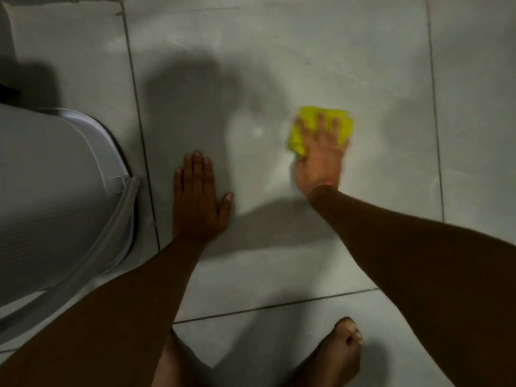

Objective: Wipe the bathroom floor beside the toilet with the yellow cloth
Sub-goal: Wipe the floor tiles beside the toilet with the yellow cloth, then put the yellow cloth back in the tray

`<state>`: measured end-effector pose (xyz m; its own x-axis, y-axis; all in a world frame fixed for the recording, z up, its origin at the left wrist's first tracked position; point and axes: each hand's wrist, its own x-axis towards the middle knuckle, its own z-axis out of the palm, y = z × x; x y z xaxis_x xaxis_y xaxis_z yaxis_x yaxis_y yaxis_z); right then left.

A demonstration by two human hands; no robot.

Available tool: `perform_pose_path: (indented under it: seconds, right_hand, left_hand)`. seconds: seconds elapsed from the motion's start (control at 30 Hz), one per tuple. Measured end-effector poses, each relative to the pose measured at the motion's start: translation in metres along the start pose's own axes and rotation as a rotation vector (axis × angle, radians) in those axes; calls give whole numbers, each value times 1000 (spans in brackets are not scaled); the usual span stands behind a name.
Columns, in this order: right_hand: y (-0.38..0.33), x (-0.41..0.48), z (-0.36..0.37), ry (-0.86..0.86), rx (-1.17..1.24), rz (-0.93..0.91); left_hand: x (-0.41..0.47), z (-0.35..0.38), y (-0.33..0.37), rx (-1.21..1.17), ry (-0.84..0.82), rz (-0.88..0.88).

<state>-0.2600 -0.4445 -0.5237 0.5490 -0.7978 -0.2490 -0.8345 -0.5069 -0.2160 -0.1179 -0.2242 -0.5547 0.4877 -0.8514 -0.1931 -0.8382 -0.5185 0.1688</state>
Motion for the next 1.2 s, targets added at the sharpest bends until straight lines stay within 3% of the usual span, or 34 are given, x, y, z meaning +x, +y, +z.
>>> perform_pose_path:
  seconds: [0.07,0.13,0.27,0.33,0.4,0.5,0.63,0.77,0.97,1.2]
  right_hand:
    - [-2,-32,9,-100,-43,-370]
    - [27,-85,11,-163,-22,-483]
    - [66,-162,4,-269,90,-37]
    - [60,-157,-13,-370,170,50]
    - [46,-146,-41,-367,407,96]
    - [9,-145,-100,-271,751,172]
    - [-59,-175,-180,-355,1216,369]
    - [-127,-203,-250,-419,1409,399]
    - [-234,-226,-289,-491,1251,268]
    - [-347,-219,-266,-537,759,-33]
  left_hand:
    - [0,-8,0,1,-37,-7]
    - [1,-21,4,-17,-111,-38]
    - [6,-53,19,-97,-340,-149]
    - [-1,-72,31,-142,-459,-159]
    - [-13,-94,48,-218,-538,-145]
    - [-35,-138,72,-605,-497,-363]
    - [-64,-217,93,-1262,-431,-757]
    - [-105,-305,79,-1535,-332,-907]
    - [-170,-414,1,-1467,-123,-961]
    - [-221,-425,-93,-1243,83,-1105]
